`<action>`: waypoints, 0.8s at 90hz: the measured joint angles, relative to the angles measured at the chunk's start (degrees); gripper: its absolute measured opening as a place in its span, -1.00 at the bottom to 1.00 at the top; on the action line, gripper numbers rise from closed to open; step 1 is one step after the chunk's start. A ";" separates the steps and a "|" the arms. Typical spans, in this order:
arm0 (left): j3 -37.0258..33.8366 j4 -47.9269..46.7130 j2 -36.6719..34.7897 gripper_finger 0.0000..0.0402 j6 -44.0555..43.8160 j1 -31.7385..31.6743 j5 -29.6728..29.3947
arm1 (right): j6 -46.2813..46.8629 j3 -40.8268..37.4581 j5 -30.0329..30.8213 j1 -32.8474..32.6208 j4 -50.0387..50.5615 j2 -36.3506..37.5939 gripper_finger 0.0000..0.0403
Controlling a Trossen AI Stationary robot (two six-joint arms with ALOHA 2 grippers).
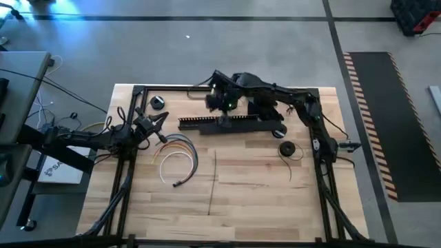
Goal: Ziptie cables
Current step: Wrap the black zip tie around the cables
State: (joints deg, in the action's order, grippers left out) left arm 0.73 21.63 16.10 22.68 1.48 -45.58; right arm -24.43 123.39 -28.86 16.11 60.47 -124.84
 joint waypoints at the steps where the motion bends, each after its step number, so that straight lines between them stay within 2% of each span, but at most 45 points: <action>1: 0.00 0.00 0.00 -1.00 0.00 0.00 0.00 | -0.01 0.00 -0.58 -0.55 -0.05 0.00 0.61; 16: 0.00 0.00 0.02 -1.00 0.00 0.00 0.00 | 0.80 -0.11 -0.16 -9.93 -5.14 -0.49 0.61; 35: 0.00 -0.02 0.00 -1.00 0.00 0.01 0.00 | 16.53 -0.09 3.88 -19.79 -23.95 -6.89 0.54; 44: 0.00 -0.25 0.02 -1.00 0.00 0.02 0.00 | 20.73 -0.11 8.61 -22.30 -30.19 -11.26 0.50; 52: 0.00 -0.56 0.01 -1.00 0.00 0.01 0.00 | 21.89 -0.13 9.78 -23.76 -34.59 -15.13 0.46; 65: 0.00 -0.88 0.00 -1.00 0.00 0.00 0.00 | 24.57 -0.15 15.42 -24.91 -39.85 -19.82 0.40; 72: 0.00 -0.87 0.02 -1.00 0.00 0.00 -0.01 | 25.90 -0.15 15.63 -24.89 -43.00 -21.83 0.36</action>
State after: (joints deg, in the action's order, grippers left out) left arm 0.73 20.75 16.12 22.68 1.48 -45.59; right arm 1.47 123.24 -13.23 -8.78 17.46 -146.66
